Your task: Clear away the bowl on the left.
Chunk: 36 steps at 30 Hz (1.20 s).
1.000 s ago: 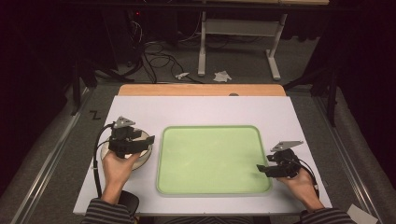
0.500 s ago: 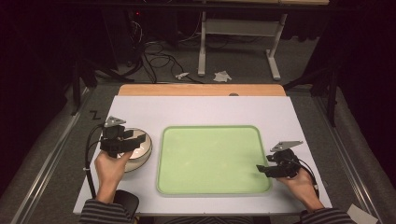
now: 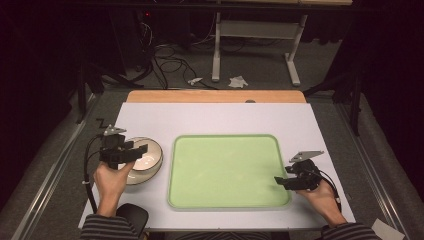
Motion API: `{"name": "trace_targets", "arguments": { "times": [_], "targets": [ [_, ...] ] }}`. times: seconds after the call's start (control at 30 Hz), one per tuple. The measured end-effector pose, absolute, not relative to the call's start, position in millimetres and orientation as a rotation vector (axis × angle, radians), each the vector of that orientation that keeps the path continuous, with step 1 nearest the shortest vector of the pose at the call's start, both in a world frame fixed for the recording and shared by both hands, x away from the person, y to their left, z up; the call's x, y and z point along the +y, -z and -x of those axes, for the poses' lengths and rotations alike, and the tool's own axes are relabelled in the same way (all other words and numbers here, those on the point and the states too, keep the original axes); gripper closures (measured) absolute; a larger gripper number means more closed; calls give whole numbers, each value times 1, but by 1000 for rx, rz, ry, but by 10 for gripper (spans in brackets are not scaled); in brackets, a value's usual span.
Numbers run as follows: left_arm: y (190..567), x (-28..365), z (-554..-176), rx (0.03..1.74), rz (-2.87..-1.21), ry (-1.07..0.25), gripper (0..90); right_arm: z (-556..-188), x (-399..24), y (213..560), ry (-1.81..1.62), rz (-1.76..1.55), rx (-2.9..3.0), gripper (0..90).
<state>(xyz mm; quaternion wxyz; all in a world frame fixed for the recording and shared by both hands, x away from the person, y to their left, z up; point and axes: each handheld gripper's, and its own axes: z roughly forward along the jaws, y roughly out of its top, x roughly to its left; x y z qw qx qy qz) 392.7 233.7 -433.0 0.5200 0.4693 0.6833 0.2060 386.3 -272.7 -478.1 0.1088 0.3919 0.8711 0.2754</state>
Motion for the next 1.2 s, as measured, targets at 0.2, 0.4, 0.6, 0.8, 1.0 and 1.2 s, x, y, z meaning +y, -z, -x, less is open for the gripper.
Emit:
{"name": "trace_targets", "arguments": {
  "times": [0.2, 0.4, 0.6, 0.8, 1.0, 1.2],
  "targets": [
    [435, 240, -394, 1663, -1097, -496, 417, -386, -272, 479, -807, -1144, 2558, 400],
    [440, 248, -396, 1692, -1093, -526, 409, -386, -272, 478, -805, -1148, 2555, 400],
    [448, 261, -399, 1764, -1066, -556, 411, -386, -272, 478, -807, -1142, 2546, 402],
    [457, 267, -404, 1818, -1063, -531, 412, -386, -273, 478, -815, -1148, 2541, 408],
    [465, 273, -407, 1858, -1037, -484, 419, -386, -272, 478, -811, -1141, 2551, 413],
    [471, 276, -409, 1887, -1033, -458, 434, -386, -272, 478, -809, -1138, 2551, 416]
  ]
}}
